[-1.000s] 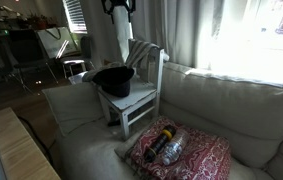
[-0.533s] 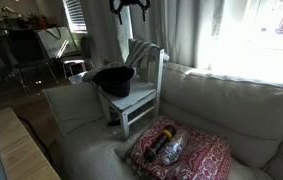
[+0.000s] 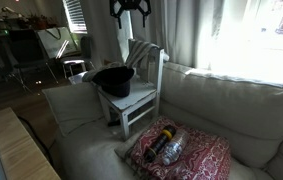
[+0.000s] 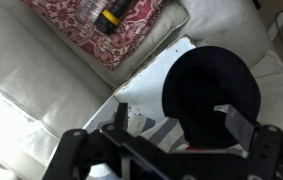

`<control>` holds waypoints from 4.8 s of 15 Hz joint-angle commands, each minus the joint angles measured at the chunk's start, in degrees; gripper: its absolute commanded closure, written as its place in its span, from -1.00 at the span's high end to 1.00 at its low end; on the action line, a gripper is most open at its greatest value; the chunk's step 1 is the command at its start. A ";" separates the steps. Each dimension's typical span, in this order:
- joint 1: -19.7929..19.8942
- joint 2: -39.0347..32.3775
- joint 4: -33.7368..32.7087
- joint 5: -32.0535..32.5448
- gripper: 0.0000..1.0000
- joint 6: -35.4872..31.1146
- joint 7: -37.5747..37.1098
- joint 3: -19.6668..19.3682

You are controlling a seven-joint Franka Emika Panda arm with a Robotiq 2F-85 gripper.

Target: Hang the striped towel and black hat on the backrest of the white chair.

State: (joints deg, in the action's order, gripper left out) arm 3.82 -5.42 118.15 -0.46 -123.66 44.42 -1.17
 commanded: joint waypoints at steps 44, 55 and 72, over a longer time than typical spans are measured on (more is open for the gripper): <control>7.44 -6.91 3.66 -11.65 -0.98 4.89 -6.48 -1.74; 6.55 -4.12 -1.15 -8.31 -0.94 3.09 -22.62 -2.96; -0.32 -13.58 -13.27 27.88 -0.98 -6.42 -59.62 -8.68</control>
State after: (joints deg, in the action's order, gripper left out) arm 6.64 -14.91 109.19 21.88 -131.03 -7.83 -8.13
